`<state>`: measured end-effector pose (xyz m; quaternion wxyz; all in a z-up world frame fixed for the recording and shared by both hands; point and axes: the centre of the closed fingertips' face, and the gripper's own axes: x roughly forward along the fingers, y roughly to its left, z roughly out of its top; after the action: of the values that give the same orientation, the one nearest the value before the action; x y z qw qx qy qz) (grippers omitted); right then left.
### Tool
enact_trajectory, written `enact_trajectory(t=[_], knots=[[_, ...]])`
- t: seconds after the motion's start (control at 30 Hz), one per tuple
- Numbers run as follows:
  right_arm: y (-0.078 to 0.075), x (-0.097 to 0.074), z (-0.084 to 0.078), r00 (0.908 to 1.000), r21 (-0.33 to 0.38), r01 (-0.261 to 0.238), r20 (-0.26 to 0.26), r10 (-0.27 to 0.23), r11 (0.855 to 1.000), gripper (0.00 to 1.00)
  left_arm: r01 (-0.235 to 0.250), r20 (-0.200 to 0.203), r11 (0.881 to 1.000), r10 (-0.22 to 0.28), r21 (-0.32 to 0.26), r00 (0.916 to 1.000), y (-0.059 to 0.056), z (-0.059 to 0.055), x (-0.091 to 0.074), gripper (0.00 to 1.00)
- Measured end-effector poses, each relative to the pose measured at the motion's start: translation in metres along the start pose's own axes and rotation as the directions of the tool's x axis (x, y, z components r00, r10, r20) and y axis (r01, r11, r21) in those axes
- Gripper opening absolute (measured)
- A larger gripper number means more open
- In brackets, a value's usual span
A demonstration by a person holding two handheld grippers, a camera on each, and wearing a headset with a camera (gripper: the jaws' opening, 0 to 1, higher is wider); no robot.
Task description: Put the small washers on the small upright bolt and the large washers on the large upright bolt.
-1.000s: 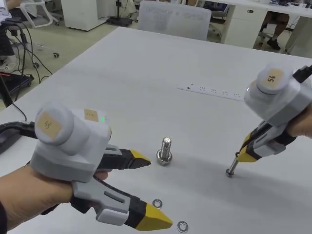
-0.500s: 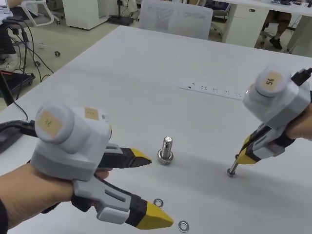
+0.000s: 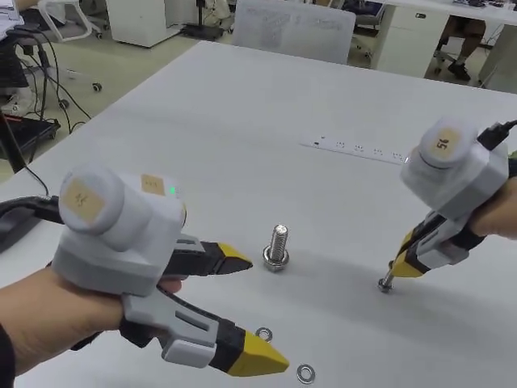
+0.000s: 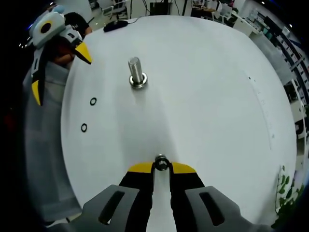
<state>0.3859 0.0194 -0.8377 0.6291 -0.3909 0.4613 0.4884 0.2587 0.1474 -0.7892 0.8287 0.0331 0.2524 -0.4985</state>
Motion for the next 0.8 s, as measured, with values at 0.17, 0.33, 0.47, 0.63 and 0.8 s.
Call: enact_trajectory(t=[0.17,0.33,0.47,0.63,0.8], knots=[[0.001,0.005,-0.001,1.0,0.002,-0.003,0.0,0.003,1.0,0.12,-0.001,0.0,1.0,0.001,0.0,1.0,0.0,0.0,0.0,0.73],[0.002,0.011,-0.004,1.0,0.003,-0.007,-0.004,0.007,1.0,0.13,-0.002,0.0,1.0,0.002,-0.002,1.0,0.0,-0.001,0.0,0.73],[0.002,0.014,-0.006,0.9999,0.007,-0.008,-0.006,0.008,1.0,0.13,-0.002,0.001,1.0,0.002,-0.002,1.0,0.0,-0.001,0.0,0.73],[0.002,0.017,-0.008,0.9999,0.009,-0.012,-0.009,0.012,1.0,0.13,-0.002,0.0,1.0,0.002,-0.003,1.0,0.0,-0.001,0.0,0.73],[0.002,0.019,-0.009,0.9999,0.012,-0.013,-0.007,0.013,1.0,0.13,-0.002,0.001,1.0,0.002,-0.004,1.0,0.0,0.0,0.0,0.73]])
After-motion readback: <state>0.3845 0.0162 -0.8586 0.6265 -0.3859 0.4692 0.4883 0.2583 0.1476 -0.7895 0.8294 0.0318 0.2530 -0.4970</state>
